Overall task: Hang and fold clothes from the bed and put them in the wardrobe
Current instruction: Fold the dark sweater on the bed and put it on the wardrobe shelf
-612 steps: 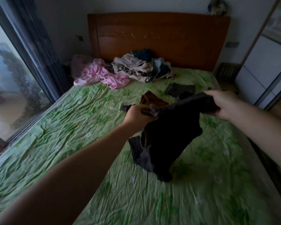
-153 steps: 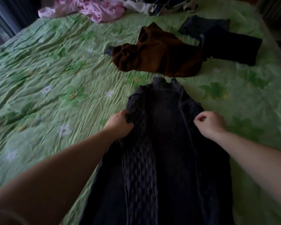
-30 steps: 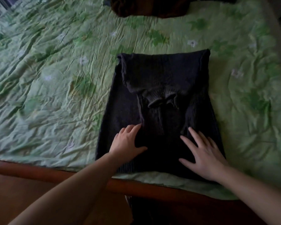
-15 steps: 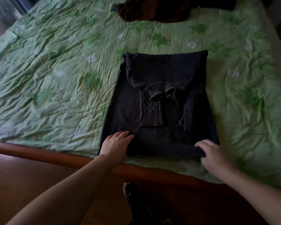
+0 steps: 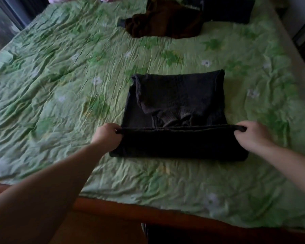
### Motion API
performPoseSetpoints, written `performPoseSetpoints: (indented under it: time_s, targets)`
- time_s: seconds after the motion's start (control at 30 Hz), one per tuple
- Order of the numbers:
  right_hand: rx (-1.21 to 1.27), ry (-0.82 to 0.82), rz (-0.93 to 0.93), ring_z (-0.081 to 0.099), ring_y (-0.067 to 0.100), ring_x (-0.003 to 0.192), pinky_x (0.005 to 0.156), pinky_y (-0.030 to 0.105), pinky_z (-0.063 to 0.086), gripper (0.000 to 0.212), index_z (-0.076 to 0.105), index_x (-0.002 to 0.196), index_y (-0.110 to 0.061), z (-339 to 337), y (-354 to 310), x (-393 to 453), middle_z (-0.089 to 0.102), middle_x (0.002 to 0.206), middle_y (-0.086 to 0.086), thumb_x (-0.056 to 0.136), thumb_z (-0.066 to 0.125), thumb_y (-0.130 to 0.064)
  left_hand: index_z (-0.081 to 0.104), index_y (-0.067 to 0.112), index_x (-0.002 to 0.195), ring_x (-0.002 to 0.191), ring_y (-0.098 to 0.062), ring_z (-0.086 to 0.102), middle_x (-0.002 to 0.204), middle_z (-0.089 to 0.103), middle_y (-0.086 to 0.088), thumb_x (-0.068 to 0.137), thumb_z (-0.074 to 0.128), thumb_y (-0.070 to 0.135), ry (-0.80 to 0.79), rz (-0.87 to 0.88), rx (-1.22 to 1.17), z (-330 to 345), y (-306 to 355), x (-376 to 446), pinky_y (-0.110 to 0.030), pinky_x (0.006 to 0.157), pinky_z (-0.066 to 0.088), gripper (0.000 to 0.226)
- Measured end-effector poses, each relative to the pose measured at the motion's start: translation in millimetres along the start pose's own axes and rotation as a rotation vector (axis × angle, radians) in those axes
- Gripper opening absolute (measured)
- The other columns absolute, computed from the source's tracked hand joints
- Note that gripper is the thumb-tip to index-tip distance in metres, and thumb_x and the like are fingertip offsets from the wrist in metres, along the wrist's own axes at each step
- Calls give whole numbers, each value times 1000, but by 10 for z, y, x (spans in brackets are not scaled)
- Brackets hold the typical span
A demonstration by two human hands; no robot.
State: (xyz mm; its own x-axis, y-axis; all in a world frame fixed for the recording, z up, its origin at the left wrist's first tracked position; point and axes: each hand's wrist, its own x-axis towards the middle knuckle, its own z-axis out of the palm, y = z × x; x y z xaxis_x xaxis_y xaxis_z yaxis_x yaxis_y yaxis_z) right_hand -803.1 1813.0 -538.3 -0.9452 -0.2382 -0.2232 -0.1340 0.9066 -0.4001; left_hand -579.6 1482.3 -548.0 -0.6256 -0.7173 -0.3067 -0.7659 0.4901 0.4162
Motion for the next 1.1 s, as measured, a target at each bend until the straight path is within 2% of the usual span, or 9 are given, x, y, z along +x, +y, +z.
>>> performPoseSetpoints:
  time_s: [0.17, 0.3, 0.53, 0.67, 0.73, 0.8, 0.93, 1.03, 1.1]
  targets:
    - [58, -19, 93, 60, 35, 89, 73, 36, 48, 18, 71, 94, -9, 9, -132, 407, 66, 94, 18, 90, 60, -23, 74, 19, 91, 80, -26, 65, 83, 69, -8, 82, 64, 18, -28, -88, -208, -96, 148, 476, -25, 66, 46, 13]
    - [143, 35, 134, 61, 37, 96, 78, 39, 48, 24, 70, 102, -8, 95, -217, 705, 67, 103, 18, 91, 61, -27, 74, 16, 91, 84, -29, 67, 87, 71, -12, 83, 67, 18, -13, -114, -319, -50, 220, 859, -36, 79, 55, 11]
    - [233, 92, 172, 61, 38, 96, 84, 46, 50, 23, 65, 102, -9, 320, -313, 1117, 66, 105, 17, 93, 57, -28, 71, 18, 98, 84, -23, 65, 85, 67, -2, 85, 68, 26, 78, -23, -383, 72, 322, 1349, -26, 69, 46, 15]
    - [-16, 220, -25, 52, 41, 112, 93, 47, 42, 46, 52, 126, -14, 475, -452, 1018, 53, 128, 19, 86, 63, -32, 49, 31, 128, 119, -26, 47, 128, 51, -3, 81, 67, 37, 273, 139, -56, 287, 326, 1344, -43, 99, 38, 50]
    - [-196, 252, -316, 46, 39, 120, 97, 48, 38, 56, 46, 135, -16, 605, -504, 786, 43, 139, 16, 85, 56, -41, 45, 34, 134, 125, -25, 40, 137, 45, 0, 81, 58, 43, 258, 444, 88, 455, 439, 1153, -47, 103, 29, 55]
    - [-312, 136, -529, 43, 34, 127, 103, 51, 32, 60, 45, 138, -21, 778, -521, 556, 39, 146, 12, 85, 44, -50, 46, 37, 135, 133, -26, 39, 143, 45, 2, 82, 47, 52, 123, 692, 209, 677, 569, 965, -51, 107, 27, 55]
    - [-453, -131, -517, 23, 23, 144, 114, 49, 13, 68, 28, 149, -32, 967, -463, 525, 22, 158, 3, 89, 22, -63, 6, 49, 147, 148, -17, -7, 160, 2, 13, 88, 25, 67, -164, 524, 383, 953, 624, 917, -62, 114, 2, 65]
    - [-491, -203, -465, -4, 14, 148, 118, 45, 4, 77, 5, 152, -37, 1006, -376, 650, -2, 162, -4, 83, 3, -70, -2, 49, 147, 147, -15, -14, 160, -7, 15, 89, 26, 69, -164, 478, 401, 1024, 647, 958, -66, 112, 3, 67]
    - [-495, -222, -451, -8, 13, 148, 118, 45, 3, 79, 0, 152, -36, 1036, -373, 690, -5, 162, -5, 80, -1, -71, -3, 47, 147, 147, -16, -14, 160, -8, 14, 89, 25, 68, -164, 455, 413, 1057, 670, 958, -66, 112, 4, 68]
